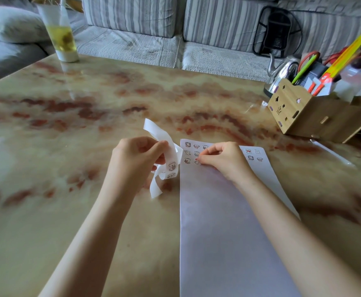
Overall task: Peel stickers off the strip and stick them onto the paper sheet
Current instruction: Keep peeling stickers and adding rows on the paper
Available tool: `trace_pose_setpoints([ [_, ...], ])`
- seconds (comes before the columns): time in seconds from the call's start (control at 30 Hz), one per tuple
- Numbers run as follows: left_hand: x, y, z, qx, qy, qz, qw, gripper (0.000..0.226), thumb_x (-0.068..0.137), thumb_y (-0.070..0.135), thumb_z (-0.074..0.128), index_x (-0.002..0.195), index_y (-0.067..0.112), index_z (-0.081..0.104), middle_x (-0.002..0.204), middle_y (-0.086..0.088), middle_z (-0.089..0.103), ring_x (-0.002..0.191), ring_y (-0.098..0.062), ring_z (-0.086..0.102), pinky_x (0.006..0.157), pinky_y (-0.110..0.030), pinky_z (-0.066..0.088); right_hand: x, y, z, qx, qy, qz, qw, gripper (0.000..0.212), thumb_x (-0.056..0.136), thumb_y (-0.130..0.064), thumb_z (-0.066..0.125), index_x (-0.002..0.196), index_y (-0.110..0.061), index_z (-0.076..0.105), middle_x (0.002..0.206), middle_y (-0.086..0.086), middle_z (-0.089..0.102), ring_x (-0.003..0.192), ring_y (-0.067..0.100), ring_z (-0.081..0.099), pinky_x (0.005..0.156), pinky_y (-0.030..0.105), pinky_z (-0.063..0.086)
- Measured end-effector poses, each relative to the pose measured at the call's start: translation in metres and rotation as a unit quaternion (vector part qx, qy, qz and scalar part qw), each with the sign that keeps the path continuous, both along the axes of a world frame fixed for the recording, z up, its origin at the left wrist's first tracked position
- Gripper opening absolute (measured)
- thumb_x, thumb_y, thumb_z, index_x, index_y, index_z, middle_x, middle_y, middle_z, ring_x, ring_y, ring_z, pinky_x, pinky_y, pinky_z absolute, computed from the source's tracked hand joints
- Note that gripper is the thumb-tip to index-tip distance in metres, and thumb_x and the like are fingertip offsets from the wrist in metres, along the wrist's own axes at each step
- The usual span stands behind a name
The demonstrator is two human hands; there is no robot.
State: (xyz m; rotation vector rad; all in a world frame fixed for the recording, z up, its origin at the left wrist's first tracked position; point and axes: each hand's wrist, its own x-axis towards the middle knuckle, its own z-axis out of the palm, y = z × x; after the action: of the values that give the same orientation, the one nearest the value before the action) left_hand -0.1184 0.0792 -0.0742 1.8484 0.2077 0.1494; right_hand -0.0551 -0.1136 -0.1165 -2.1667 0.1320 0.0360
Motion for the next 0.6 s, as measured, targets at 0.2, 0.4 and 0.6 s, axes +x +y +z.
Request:
trace_pose_setpoints([
  [0.2,0.0001,-0.0007,0.0003,-0.003,0.001,0.003,1.0,0.018,0.085,0.025,0.062,0.077,0.016,0.075,0.072,0.001,0.074,0.076,-0.02,0.071,0.071,-0.042,0.057,-0.001,-0.0001,-0.0007,-0.015,-0.012,0.003,1.0,0.006,0.069,-0.02,0.077,0.068,-0.021,0.07,0.065,-0.01,0.066,0.072,0.017,0.065,0.079,0.039,0.053],
  [0.4,0.0,-0.0016,0.0005,-0.004,0.0,0.006,1.0,0.017,0.085,0.024,0.062,0.076,0.016,0.074,0.07,0.001,0.074,0.075,-0.02,0.071,0.07,-0.039,0.057,-0.0003,-0.0036,-0.0014,-0.014,-0.02,0.02,0.999,0.019,0.071,-0.022,0.079,0.081,-0.024,0.062,0.065,-0.009,0.056,0.063,0.012,0.054,0.071,0.032,0.044],
  [0.6,-0.0006,-0.0018,0.001,-0.001,0.0,0.006,1.0,0.017,0.085,0.024,0.062,0.078,0.014,0.074,0.071,0.0,0.074,0.074,-0.018,0.071,0.07,-0.04,0.057,0.0018,-0.0044,-0.0057,-0.013,-0.028,0.012,0.999,0.019,0.076,-0.033,0.076,0.079,-0.026,0.059,0.066,-0.011,0.057,0.063,0.008,0.053,0.068,0.03,0.04],
])
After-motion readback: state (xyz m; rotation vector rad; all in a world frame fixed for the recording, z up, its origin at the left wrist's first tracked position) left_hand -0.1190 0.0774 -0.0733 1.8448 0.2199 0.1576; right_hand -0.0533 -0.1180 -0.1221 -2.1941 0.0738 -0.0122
